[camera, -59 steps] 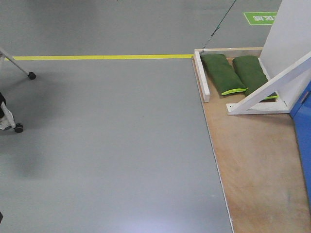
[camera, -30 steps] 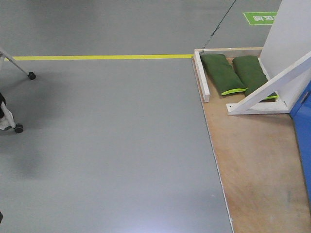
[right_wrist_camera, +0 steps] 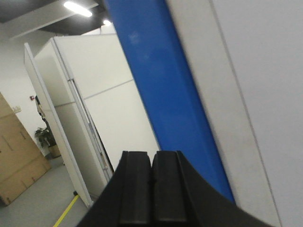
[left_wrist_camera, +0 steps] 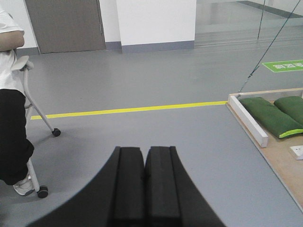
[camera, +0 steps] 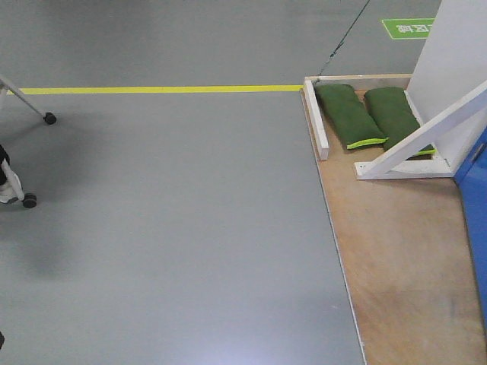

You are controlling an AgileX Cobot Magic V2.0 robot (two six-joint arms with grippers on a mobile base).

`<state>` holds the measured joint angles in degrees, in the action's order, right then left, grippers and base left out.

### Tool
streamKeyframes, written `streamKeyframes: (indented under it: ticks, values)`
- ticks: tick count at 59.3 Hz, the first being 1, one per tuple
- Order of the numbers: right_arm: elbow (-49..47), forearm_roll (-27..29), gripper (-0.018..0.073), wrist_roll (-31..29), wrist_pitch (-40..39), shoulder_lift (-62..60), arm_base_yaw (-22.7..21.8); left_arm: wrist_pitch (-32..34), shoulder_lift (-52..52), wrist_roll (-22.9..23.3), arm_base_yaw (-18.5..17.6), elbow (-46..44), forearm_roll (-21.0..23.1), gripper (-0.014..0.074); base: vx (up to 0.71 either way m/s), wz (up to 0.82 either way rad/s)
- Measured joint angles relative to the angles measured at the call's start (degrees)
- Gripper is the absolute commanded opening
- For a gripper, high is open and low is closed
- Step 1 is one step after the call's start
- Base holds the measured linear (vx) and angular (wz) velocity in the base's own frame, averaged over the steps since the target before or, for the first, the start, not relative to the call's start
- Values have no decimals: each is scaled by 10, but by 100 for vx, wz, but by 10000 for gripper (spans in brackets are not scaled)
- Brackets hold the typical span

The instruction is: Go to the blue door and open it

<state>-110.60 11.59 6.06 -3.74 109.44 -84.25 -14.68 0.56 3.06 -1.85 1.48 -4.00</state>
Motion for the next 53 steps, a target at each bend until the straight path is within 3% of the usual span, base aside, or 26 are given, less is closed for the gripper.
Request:
streamKeyframes:
  ticks: [53]
  values:
    - [0, 0, -4, -2, 49, -35, 16, 0, 0, 0, 0, 0, 0, 71, 0, 0]
